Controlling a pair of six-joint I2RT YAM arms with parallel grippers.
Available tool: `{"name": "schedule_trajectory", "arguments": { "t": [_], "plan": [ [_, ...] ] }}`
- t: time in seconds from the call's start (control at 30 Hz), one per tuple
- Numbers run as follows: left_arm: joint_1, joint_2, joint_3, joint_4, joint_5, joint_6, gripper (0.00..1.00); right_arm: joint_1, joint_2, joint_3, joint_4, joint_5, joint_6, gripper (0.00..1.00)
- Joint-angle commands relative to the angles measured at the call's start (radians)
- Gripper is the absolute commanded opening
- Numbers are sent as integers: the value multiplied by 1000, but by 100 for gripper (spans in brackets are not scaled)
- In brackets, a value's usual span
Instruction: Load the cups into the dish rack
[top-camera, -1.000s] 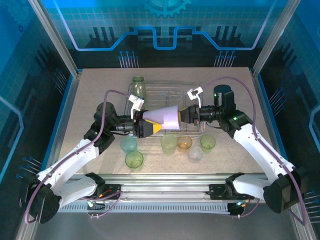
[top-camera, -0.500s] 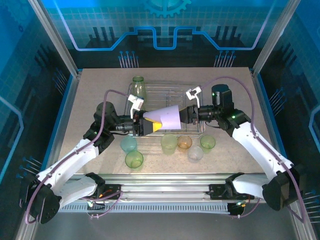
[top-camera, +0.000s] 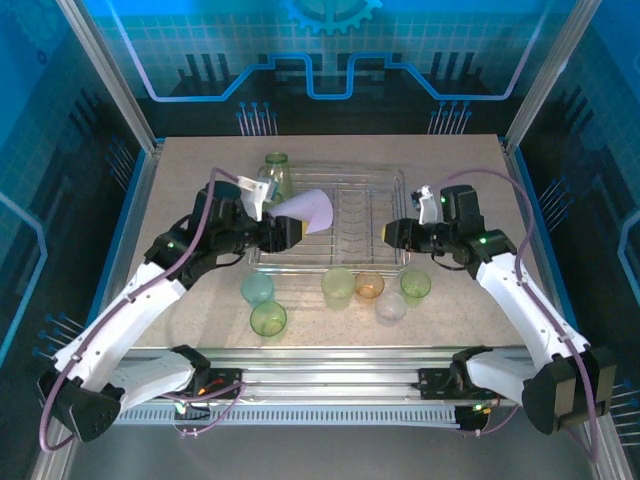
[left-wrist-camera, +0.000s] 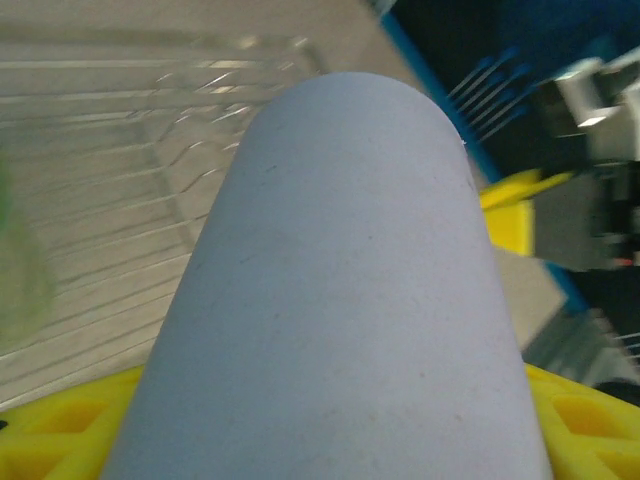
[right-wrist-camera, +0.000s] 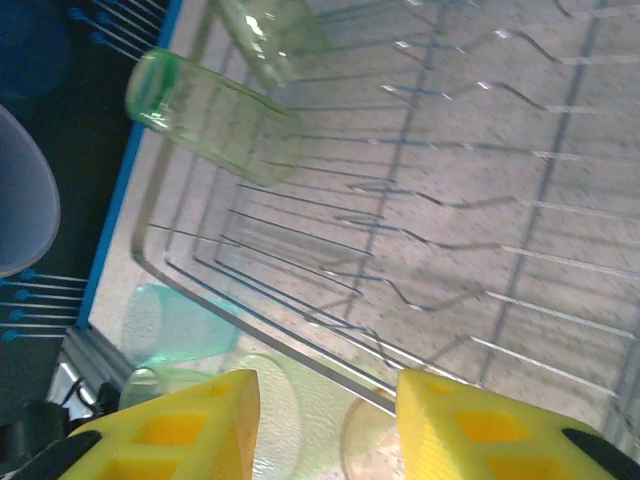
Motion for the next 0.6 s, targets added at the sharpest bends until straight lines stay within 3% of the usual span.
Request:
{"name": "schedule_trajectory", "arguments": {
  "t": [0.0,0.23,0.57],
  "plan": [
    [-32,70,68,-241,-189,83,40,-24,-41,-27,29,26,50,40],
    [-59,214,173,-417,-378,14,40,-28,-65,-31,-14,26,24,41],
    [-57,308,215,-458,-446,-8,40,-35,-80,-40,-22,34,22,40]
  ]
}}
